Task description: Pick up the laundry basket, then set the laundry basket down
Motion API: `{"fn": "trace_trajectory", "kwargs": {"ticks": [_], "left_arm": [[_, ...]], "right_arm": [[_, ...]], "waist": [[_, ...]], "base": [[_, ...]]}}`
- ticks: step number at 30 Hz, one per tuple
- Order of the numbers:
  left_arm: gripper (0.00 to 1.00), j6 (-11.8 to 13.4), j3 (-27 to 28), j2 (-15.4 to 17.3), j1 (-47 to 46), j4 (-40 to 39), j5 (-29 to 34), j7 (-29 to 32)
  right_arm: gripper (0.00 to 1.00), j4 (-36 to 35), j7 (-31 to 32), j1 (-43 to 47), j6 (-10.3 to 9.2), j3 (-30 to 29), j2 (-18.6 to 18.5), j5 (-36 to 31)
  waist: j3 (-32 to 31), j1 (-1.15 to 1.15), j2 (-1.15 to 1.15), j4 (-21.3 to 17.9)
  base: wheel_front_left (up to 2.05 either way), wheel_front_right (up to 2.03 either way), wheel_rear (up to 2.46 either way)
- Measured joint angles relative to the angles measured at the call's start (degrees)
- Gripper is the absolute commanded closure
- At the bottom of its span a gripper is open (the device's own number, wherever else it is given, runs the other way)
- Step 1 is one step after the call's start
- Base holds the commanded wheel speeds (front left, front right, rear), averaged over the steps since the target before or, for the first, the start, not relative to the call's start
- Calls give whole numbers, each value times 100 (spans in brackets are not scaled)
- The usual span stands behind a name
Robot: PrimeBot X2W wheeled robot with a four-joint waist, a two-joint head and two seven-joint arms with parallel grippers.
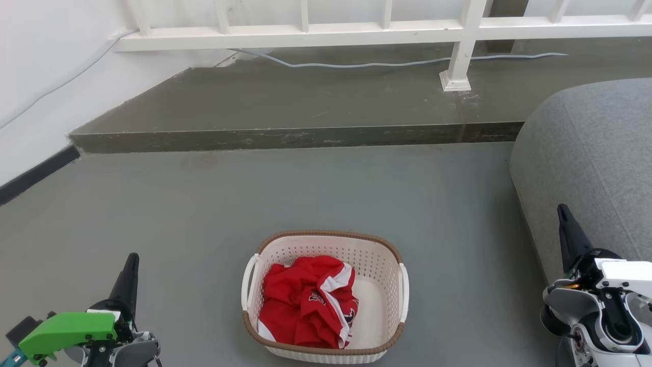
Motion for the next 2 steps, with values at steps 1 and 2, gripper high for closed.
{"fn": "trace_trajectory", "kwargs": {"ticks": [1,2], "left_arm": [[100,0,0,0,-1,4,0,0],[100,0,0,0,-1,7,0,0]], "right_arm": [[100,2,0,-1,0,-2,1,0],[100,3,1,-1,0,-3,1,0]], "waist": [[0,0,0,0],[0,0,0,0]], "base": [[0,0,0],[0,0,0]]}}
